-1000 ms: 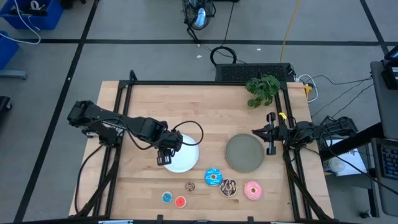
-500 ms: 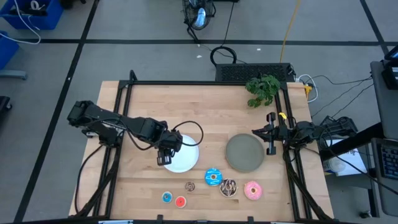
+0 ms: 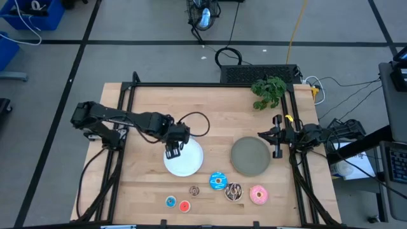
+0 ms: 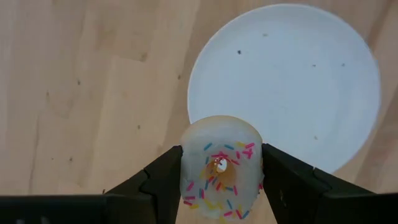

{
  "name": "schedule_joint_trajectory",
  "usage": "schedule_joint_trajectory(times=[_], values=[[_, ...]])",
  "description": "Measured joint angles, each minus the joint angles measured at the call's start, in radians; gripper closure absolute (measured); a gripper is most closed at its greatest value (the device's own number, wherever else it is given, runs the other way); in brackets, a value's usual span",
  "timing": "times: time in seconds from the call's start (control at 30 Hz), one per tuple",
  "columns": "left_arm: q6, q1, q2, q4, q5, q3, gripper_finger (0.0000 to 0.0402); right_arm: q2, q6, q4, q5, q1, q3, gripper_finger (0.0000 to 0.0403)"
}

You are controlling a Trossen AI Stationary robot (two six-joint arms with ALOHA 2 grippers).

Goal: Pick & Place donuts
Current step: Put the small white donut on the white plate

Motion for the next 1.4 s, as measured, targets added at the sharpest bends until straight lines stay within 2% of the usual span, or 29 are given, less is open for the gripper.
schedule_joint_trajectory(times=[0.37, 0.77, 1.17, 1.4], values=[[0.110, 0.023, 0.110, 0.086, 0.018, -0.002, 0.0199, 0.009, 0.000, 0.018, 0.002, 0.000, 0.000, 0.0403], [0.234, 0.072, 0.270, 0.214, 0.100, -0.002, 0.0199, 0.020, -0.004, 0.015, 0.004, 0.000, 0.000, 0.0403], [0.257, 0.078, 0.390, 0.244, 0.124, -0.002, 0.0199, 0.020, -0.004, 0.015, 0.004, 0.000, 0.000, 0.0403], [0.269, 0.074, 0.404, 0.253, 0.149, -0.002, 0.0199, 0.020, -0.004, 0.015, 0.003, 0.000, 0.000, 0.0403]])
